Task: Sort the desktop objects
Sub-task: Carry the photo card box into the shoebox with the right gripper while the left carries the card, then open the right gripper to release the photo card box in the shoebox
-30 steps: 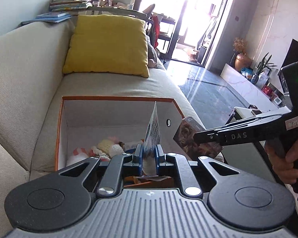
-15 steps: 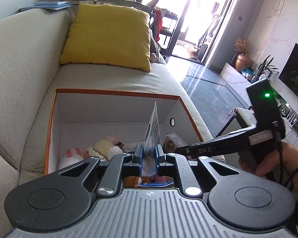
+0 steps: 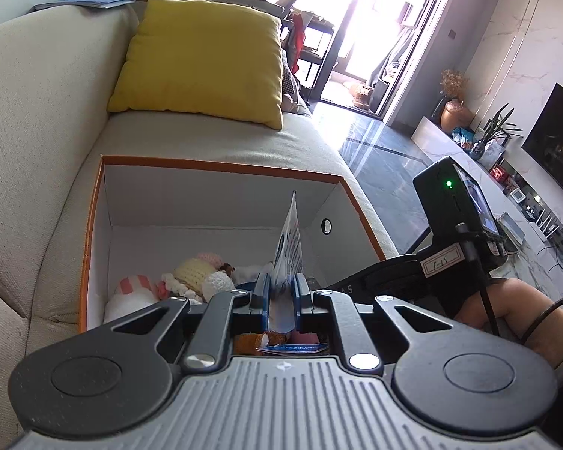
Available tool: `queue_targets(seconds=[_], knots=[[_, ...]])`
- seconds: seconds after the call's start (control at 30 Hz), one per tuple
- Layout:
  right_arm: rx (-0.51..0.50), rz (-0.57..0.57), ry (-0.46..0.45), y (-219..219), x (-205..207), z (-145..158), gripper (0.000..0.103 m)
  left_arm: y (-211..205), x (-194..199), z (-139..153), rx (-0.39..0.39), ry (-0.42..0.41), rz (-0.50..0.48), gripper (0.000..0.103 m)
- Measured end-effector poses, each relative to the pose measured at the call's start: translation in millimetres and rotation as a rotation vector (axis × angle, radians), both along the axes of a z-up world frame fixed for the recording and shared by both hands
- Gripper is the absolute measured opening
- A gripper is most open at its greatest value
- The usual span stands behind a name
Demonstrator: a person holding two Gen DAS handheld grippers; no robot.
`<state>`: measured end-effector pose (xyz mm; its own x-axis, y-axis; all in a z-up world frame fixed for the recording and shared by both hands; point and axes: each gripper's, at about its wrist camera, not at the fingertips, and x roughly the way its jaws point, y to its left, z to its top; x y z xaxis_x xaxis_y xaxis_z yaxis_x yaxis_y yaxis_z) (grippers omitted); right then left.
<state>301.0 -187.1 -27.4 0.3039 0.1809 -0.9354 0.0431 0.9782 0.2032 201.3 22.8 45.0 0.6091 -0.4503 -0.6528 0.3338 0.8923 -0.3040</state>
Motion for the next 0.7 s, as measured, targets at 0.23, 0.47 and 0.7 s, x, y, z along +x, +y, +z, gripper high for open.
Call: queue_targets(seconds=[0.23, 0.47, 0.7], knots=[[0.011, -0.018, 0.041, -2.2, 2.5, 3.3, 0.028, 1.4, -0.9, 0.8, -0.005, 0.0, -0.007, 0.014], [0.025, -0.006, 0.022, -8.9, -2.6, 19.9, 0.032, 0.0, 1.6, 1.2, -0.019, 0.002, -0.014, 0.014], [0.03, 0.06, -0.124, -19.8, -27.2, 60.0, 0.033, -17.3, 2.5, 8.6, -0.036, -0.005, -0.057, 0.014]])
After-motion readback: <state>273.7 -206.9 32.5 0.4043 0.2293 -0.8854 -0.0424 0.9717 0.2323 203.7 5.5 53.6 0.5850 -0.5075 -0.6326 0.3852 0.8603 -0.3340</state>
